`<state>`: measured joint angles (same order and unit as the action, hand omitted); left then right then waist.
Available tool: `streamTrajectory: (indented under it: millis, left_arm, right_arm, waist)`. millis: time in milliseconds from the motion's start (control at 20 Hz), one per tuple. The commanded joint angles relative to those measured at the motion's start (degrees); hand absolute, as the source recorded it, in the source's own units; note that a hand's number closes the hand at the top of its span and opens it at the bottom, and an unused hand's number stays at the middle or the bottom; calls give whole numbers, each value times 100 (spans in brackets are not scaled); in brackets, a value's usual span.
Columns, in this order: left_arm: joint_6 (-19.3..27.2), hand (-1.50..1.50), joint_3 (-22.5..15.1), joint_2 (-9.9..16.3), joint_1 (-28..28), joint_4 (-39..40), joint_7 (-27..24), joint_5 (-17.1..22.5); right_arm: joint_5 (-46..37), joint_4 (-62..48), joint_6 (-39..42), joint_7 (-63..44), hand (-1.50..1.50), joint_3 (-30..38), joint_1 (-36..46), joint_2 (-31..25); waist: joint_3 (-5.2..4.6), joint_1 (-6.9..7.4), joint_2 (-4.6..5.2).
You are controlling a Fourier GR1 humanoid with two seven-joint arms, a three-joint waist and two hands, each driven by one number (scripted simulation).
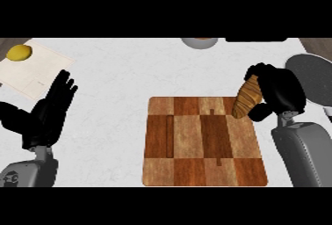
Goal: Pick the croissant from the cutting board and place it in the pan
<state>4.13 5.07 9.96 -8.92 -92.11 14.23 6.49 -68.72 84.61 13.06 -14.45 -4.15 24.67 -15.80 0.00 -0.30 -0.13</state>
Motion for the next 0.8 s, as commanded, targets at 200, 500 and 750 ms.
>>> streamTrajectory:
  millis: [200, 500, 750]
  left_arm:
    - [7, 0, -80, -71, 157, -247, 112, -69]
    - [-18, 0, -84, -185, 31, 45, -46, -78]
    - [-341, 0, 179, 92, 461, -248, -163, 158]
  right_arm:
    - [121, 949, 273, -252, 150, 747, 396, -458]
    - [339, 484, 269, -498, 150, 1372, 953, -522]
    - [568, -746, -711, 146, 150, 2171, 1065, -1008]
  waist:
    - [-1, 26, 5]
    - [0, 48, 13]
    - [2, 120, 25]
